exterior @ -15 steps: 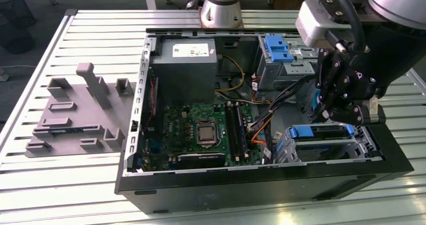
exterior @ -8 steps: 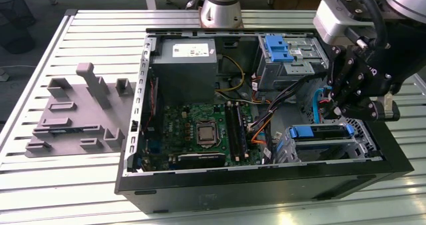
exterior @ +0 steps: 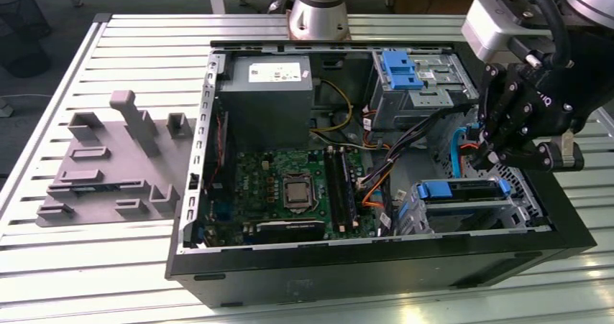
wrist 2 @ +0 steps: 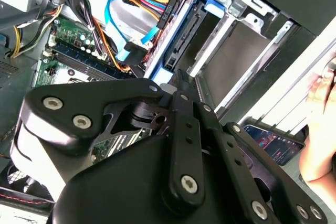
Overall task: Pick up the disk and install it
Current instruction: 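Insert the first disk wire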
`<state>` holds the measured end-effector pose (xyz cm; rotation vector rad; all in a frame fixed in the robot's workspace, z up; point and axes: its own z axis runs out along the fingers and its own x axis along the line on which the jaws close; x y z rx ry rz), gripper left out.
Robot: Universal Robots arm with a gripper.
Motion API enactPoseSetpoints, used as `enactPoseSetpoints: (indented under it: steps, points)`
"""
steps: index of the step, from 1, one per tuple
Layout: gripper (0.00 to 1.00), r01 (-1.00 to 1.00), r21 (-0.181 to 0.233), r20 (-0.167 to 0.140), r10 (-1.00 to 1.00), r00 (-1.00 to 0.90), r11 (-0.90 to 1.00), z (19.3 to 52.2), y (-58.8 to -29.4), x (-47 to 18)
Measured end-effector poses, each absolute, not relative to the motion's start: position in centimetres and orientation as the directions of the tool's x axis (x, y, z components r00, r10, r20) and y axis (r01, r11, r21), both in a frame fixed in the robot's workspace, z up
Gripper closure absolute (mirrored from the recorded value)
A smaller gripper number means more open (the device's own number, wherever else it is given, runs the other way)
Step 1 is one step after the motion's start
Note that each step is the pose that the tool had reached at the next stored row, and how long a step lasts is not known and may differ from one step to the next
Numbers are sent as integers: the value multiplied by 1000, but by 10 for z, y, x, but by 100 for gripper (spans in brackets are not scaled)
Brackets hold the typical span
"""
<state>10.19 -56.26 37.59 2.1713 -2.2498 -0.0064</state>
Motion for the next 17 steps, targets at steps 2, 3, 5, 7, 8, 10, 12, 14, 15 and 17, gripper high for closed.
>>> enactPoseSetpoints:
  steps: [2,3,5,7,8,10,12,14,15,17]
  points:
    - [89,-999,13,8,-999,-35,36,376,-563,102]
    - [89,-999,13,8,-999,-36,36,376,-563,102]
    - [89,-999,13,7,-999,-35,36,375,-562,104]
    - [89,-999,14,8,-999,-35,36,375,-559,108]
    - [89,-999,14,8,-999,-36,36,374,-558,111]
    - [89,-999,15,8,-999,-35,36,373,-555,116]
    - [89,-999,17,8,-999,-35,36,371,-551,121]
    - [89,-999,17,8,-999,-35,36,370,-548,124]
    - [89,-999,18,8,-999,-35,36,370,-545,125]
    - [89,-999,18,8,-999,-35,36,369,-540,126]
